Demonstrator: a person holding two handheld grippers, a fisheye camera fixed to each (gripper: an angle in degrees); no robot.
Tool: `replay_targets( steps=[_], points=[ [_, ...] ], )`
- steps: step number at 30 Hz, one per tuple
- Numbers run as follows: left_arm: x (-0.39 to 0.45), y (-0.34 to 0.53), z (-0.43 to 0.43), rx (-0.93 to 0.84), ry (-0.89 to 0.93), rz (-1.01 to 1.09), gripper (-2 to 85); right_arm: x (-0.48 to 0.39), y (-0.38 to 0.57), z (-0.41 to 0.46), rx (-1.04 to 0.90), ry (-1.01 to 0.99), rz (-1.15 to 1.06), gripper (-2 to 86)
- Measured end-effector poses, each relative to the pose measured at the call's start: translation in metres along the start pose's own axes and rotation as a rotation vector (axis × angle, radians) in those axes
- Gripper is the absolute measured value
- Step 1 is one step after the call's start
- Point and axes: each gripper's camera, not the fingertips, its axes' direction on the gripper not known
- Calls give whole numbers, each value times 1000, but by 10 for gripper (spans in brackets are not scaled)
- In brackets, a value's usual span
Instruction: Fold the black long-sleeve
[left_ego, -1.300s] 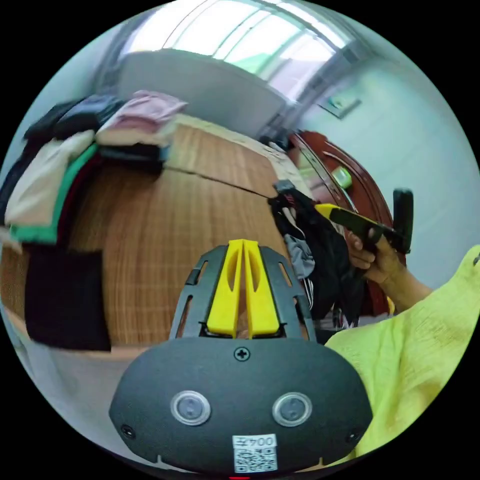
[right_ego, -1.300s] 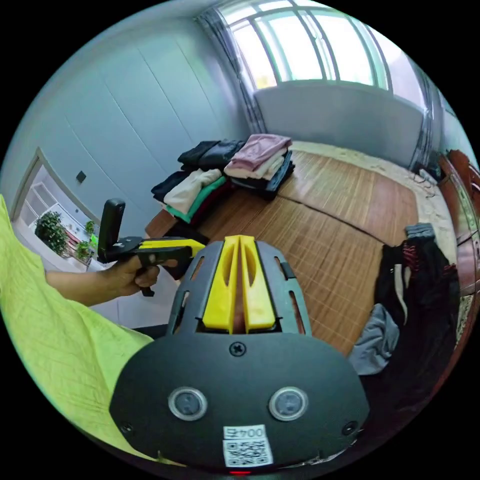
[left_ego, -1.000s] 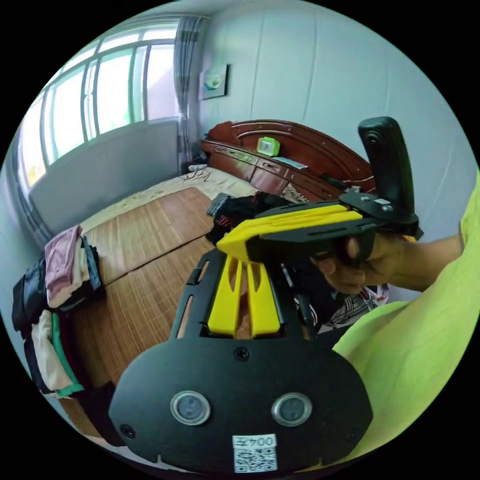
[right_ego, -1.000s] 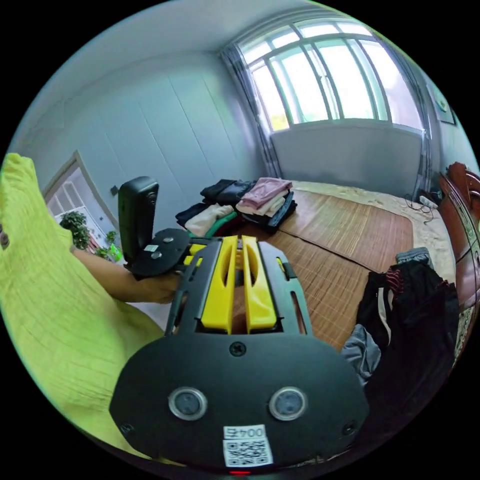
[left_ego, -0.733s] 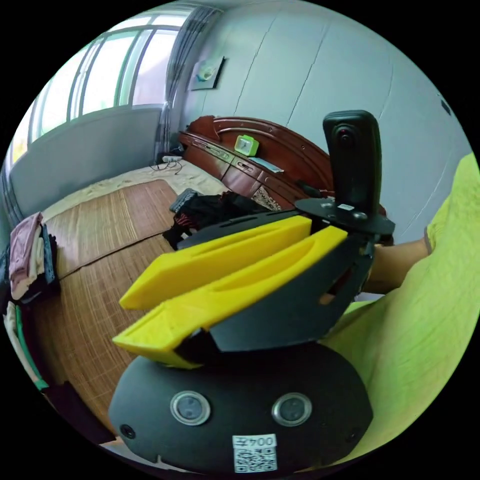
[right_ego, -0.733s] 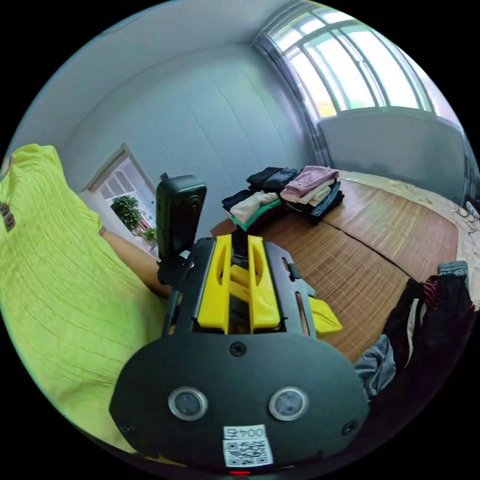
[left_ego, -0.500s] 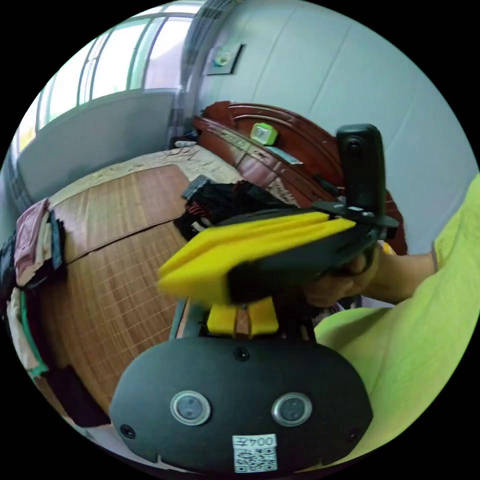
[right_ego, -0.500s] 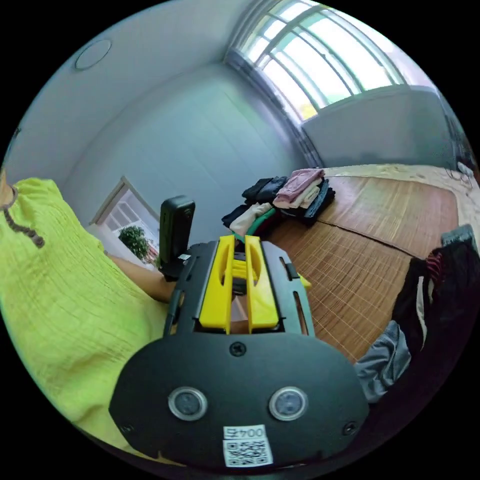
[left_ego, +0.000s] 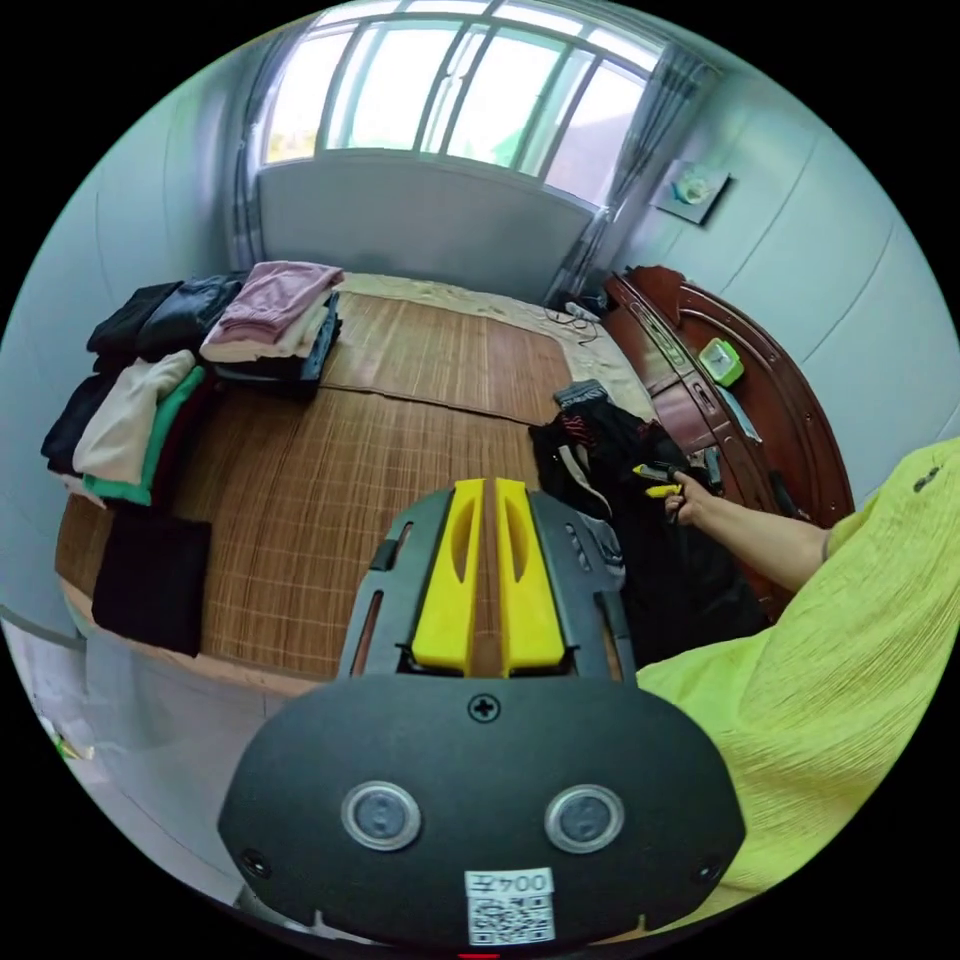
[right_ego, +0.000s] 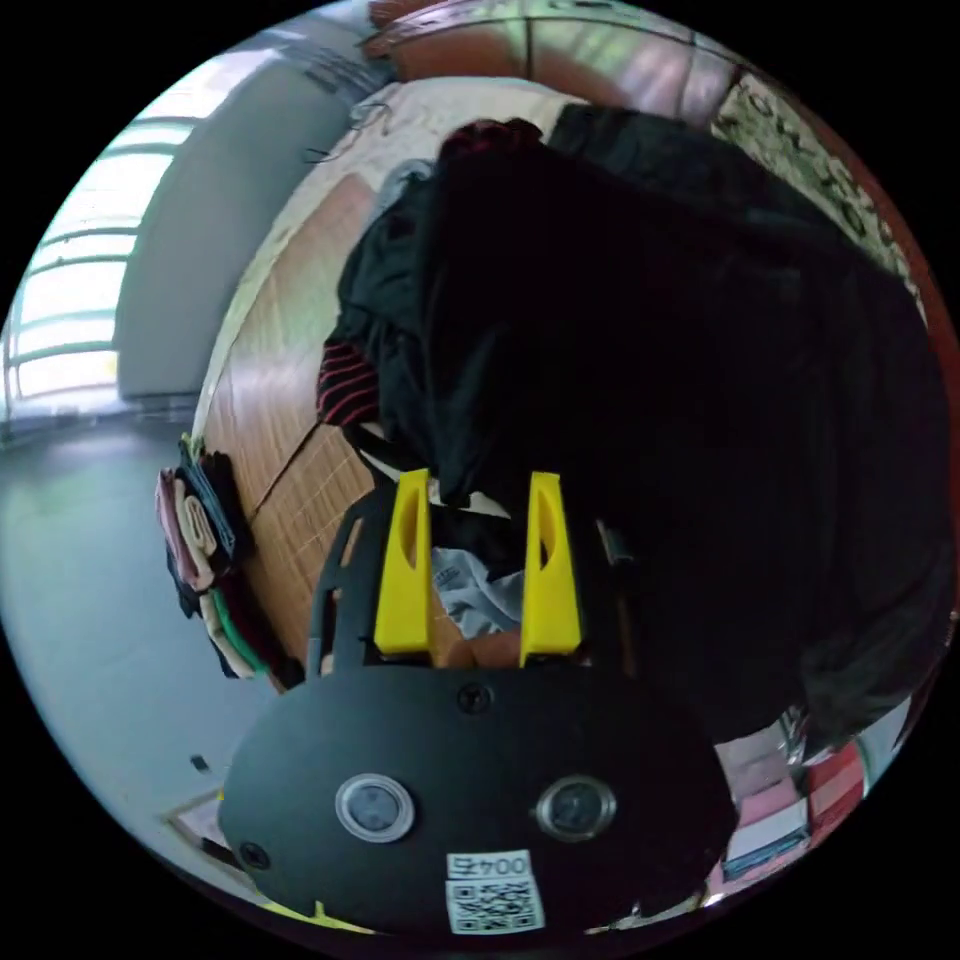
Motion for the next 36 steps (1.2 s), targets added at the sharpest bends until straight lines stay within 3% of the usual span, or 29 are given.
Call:
replay_targets(
  steps=[3,8,11,17,22,26,30,31,36],
  points=[
    [-6,10,34,-13,33,-66,103,9,-15,7,-31,-138,56,27],
    [-7,15,98,-43,81,-50,155,-94,72,-79,182,-305,-463,5],
    [9,4,145,-52,70,74,173,-136,152,-128,197,-439,-714,-1],
    [60,-37,224,-2,79,329,227,-159,249,-212,183,-874,-855,-1],
    [110,-79,262,117,-34,523,272,-205,317,-243,89,-831,-1026,2],
    [138,-115,290,169,-154,576,275,-234,370,-253,-10,-928,-1116,6],
    [126,-166,299,164,-145,470,75,-240,404,-271,51,-862,-1195,16],
    [119,-184,295,157,-67,465,11,-236,413,-278,135,-793,-1216,21],
    [80,-262,234,328,125,334,-4,-188,447,-317,733,-504,-1131,77]
  ],
)
